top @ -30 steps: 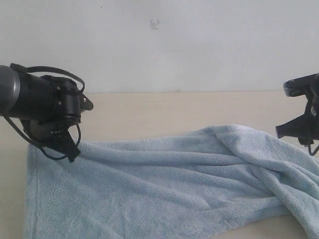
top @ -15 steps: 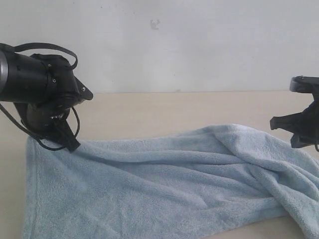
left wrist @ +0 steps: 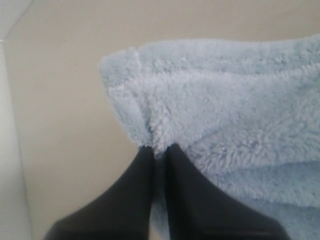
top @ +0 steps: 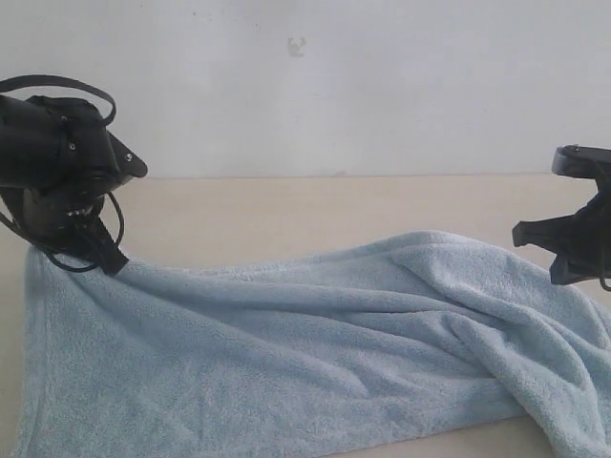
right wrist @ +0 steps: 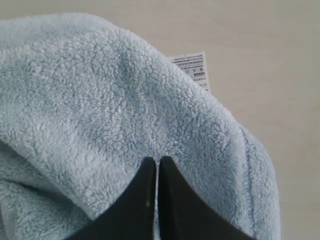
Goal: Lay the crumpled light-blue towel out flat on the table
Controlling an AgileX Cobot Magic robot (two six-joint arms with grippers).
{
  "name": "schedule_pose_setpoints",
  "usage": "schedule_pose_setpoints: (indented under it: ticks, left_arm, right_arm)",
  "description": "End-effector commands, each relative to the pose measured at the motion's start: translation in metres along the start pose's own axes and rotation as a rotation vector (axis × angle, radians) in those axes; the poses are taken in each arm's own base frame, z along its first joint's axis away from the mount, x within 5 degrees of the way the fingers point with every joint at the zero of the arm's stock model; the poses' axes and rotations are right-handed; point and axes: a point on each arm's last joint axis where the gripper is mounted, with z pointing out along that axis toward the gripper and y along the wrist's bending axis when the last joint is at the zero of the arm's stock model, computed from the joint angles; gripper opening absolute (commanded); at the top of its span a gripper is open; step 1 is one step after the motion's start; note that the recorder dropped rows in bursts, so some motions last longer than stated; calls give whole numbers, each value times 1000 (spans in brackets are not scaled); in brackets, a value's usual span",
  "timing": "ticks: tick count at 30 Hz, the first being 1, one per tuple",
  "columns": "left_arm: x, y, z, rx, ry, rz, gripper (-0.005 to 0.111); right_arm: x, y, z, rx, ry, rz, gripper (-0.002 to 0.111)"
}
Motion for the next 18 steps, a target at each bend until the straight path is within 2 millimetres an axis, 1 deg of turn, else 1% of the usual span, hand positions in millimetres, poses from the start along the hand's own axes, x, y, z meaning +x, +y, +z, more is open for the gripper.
schedule_pose_setpoints:
  ticks: [1, 3, 6, 9, 11, 13, 18]
  left_arm:
    - [1, 3, 6, 97, 0, -46, 19]
    - [2, 4, 9, 122, 11, -52, 33]
    - [3, 6, 11, 120, 16, -63, 57]
    - [3, 5, 10, 124, 17, -65, 72]
    - [2, 1, 8, 163, 34, -111, 74]
    - [-1, -4, 0, 225, 47, -143, 73]
    - [-4, -27, -29, 392, 54, -88, 73]
  right_arm:
    - [1, 0, -1, -3, 12, -9, 1]
    - [1, 0, -1, -3, 12, -9, 1]
    - [0, 0, -1, -4, 8, -6, 1]
    - [0, 1, -1, -11, 9, 6, 1]
    - [1, 1, -1, -17, 18, 13, 1]
    - [3, 2, -1, -23, 42, 17, 1]
    - [10, 3, -2, -36, 113, 10, 1]
